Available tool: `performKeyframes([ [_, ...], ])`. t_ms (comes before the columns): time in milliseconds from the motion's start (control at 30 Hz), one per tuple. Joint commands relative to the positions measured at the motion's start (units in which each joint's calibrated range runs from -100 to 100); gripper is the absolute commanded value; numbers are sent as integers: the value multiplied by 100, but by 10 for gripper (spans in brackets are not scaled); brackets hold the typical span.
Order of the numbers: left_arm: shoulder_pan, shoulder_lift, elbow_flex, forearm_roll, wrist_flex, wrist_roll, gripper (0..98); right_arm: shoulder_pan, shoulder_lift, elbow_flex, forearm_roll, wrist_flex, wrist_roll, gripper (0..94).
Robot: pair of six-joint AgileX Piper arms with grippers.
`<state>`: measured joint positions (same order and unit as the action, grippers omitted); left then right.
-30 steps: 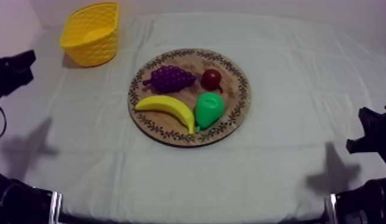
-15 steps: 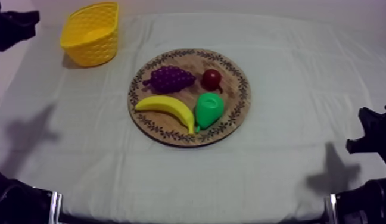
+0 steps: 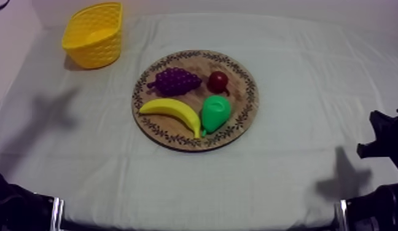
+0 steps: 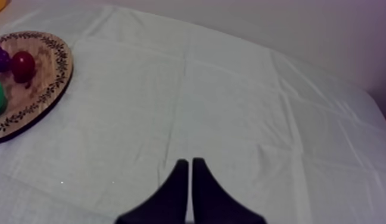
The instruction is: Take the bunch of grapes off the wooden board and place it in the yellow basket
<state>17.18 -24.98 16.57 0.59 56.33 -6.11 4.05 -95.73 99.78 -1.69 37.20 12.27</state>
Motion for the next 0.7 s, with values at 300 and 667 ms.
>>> performKeyframes([
  [300, 289, 1949, -3049, -23, 2033, -384, 0, 1, -2, -1, 1, -2, 0, 5],
  [667, 611, 2866, -3615, -125, 2501, -734, 0, 1, -2, -1, 1, -2, 1, 5],
])
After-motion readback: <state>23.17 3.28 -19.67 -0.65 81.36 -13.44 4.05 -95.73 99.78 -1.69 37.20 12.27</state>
